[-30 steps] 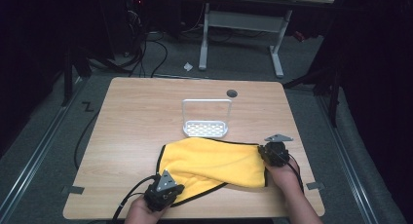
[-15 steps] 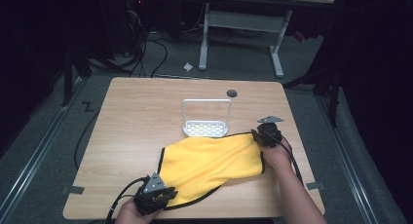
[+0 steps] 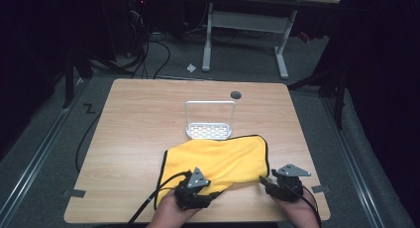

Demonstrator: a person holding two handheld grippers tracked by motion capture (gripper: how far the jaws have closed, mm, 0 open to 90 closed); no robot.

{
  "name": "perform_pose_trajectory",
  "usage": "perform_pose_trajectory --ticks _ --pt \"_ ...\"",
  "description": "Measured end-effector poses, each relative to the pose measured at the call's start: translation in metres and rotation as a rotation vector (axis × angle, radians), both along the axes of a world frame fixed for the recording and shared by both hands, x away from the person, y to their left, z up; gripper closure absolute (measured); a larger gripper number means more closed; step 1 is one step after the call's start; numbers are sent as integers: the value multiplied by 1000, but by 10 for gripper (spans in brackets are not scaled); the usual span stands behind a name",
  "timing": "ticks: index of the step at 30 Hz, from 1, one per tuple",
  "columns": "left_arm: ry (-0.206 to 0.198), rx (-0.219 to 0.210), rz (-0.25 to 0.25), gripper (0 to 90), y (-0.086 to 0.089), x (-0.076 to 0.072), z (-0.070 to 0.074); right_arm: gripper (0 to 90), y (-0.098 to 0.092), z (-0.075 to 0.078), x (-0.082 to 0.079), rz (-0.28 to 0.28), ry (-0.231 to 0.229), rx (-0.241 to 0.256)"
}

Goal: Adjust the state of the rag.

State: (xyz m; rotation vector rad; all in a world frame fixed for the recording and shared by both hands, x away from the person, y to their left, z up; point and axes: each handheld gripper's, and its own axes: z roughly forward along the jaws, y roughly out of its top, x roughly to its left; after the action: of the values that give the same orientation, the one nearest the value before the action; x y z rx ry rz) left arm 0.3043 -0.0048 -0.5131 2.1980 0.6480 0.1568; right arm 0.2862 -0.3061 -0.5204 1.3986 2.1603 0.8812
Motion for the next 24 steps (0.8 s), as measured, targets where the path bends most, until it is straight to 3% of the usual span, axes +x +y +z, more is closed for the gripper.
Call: perform_pose_trajectory --ticks 1,2,3,4,5,7,8,10,11,12,15,16,17,18,21,24 --pt "5 25 2 550 -6 4 -2 497 0 -4 3 11 25 0" --pt "10 42 3 650 -9 8 -3 668 0 -4 4 18 10 -2" --pt "10 42 3 756 -9 8 -3 668 0 -4 4 18 10 -2" --pt "-3 42 16 823 -8 11 -2 833 3 5 7 31 -35 -18" --pt "-3 42 16 840 -8 11 -2 848 6 11 9 42 -59 -26" --pt "-23 26 28 847 -2 14 2 854 10 18 13 53 -84 -36" --pt "-24 6 46 846 3 18 5 861 20 31 25 67 -133 -43" --pt "30 -50 77 842 14 28 6 861 26 38 34 72 -145 -38" --pt "70 -49 112 817 21 38 2 858 40 47 55 87 -174 -37" --pt "82 -49 128 792 24 41 0 855 48 49 67 88 -178 -48" --pt "97 -48 150 730 28 45 -4 844 60 47 92 82 -159 -46" --pt "94 -47 156 692 29 45 -5 817 71 37 115 88 -119 -87" --pt "93 -50 156 692 29 44 -6 817 71 37 115 88 -119 -87" --pt "79 -38 152 655 29 42 -7 748 77 24 131 85 -65 -107" --pt "76 -28 151 659 28 44 -9 657 71 27 130 62 -76 -88" --pt "82 -36 152 670 29 45 -10 642 59 44 106 59 -142 -86"
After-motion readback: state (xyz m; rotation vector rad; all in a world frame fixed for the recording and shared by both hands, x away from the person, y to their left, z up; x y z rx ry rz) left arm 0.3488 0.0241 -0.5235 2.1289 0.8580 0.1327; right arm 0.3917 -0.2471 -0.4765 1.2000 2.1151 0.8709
